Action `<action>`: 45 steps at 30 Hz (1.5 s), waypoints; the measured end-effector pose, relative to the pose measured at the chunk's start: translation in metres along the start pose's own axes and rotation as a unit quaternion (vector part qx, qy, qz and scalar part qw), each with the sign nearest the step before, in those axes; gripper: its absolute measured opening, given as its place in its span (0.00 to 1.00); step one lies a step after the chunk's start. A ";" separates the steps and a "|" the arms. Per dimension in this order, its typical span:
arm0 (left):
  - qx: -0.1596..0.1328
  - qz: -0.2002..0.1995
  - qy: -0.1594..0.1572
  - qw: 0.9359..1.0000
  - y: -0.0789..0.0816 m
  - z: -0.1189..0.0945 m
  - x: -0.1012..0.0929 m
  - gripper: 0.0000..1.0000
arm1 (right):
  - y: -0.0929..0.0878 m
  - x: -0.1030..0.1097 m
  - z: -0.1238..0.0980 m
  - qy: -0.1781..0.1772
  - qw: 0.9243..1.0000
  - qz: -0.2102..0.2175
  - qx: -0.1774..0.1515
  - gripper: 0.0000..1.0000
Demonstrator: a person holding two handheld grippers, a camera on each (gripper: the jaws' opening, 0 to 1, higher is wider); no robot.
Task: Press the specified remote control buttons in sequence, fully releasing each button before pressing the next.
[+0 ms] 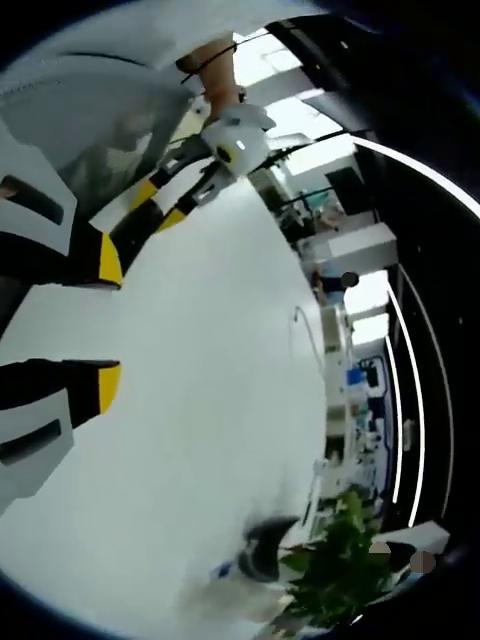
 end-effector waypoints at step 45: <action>-0.081 -0.015 0.003 0.997 -0.012 0.001 -0.010 0.24 | 0.014 0.039 0.080 0.171 0.930 -0.196 0.260 0.00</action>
Point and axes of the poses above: the point that each gripper's makers call its tool centre point, and the gripper's own axes: z roughly forward along the fingers, x roughly to its left, y roughly out of its top, the point moved 9 cm from there along -z, roughly backward along the fingers, and after that the axes turned 12 degrees about -z, right-handed, at the moved point
